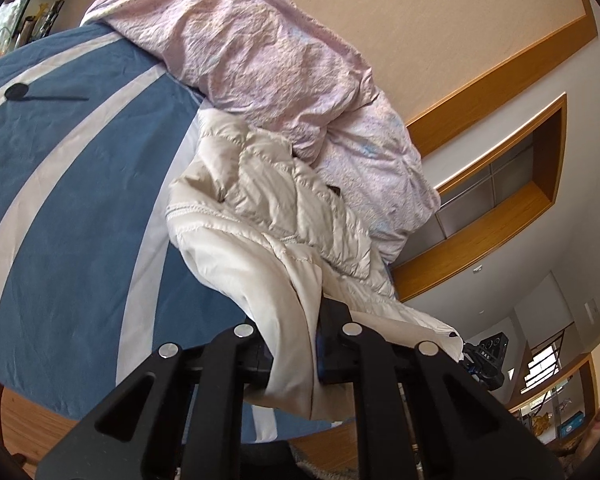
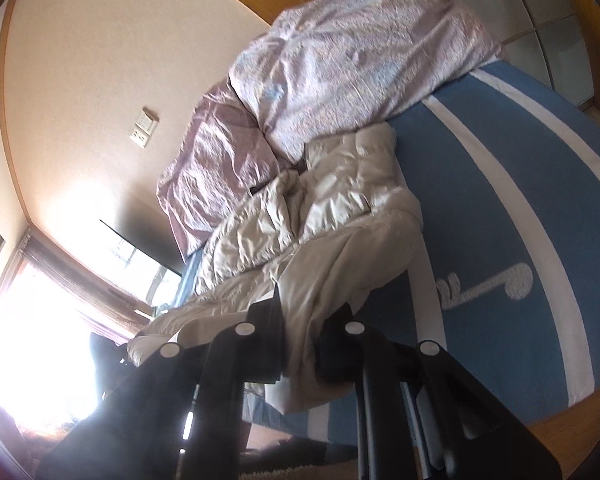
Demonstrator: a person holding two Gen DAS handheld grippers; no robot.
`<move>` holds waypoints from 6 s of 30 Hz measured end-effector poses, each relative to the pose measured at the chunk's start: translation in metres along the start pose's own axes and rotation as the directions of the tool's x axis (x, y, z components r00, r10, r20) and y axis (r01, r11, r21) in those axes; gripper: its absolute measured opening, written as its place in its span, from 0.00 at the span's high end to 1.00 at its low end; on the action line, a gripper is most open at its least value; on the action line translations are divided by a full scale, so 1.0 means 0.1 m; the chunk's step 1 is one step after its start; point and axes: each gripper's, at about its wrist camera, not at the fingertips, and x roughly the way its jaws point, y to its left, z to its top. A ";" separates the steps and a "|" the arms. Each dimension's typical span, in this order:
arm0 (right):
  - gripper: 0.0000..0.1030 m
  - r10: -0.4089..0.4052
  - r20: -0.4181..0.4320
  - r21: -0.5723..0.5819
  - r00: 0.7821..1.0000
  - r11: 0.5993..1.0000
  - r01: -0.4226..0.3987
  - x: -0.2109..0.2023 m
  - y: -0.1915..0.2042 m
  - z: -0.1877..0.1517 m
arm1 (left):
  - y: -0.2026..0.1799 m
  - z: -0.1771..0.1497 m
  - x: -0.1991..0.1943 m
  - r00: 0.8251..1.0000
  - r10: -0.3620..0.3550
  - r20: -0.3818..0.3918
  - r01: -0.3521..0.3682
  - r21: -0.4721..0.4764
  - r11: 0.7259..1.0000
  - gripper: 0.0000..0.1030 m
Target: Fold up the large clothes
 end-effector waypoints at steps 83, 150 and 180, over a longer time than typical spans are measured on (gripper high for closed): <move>0.26 -0.668 0.115 -0.439 0.735 0.630 0.641 3.70 0.62 0.98 | -0.30 1.43 2.96 0.741 0.629 0.233 -0.669 0.323 0.669 0.01; 0.20 -0.171 0.000 0.628 0.985 0.766 0.133 1.86 -0.97 0.31 | 0.76 0.56 1.35 0.960 0.276 0.042 -0.217 -0.509 0.833 0.03; 0.76 -0.111 0.155 0.493 0.982 0.870 0.021 1.88 -0.89 0.45 | 0.90 0.66 1.66 0.961 0.184 0.206 -0.023 -0.603 0.797 0.76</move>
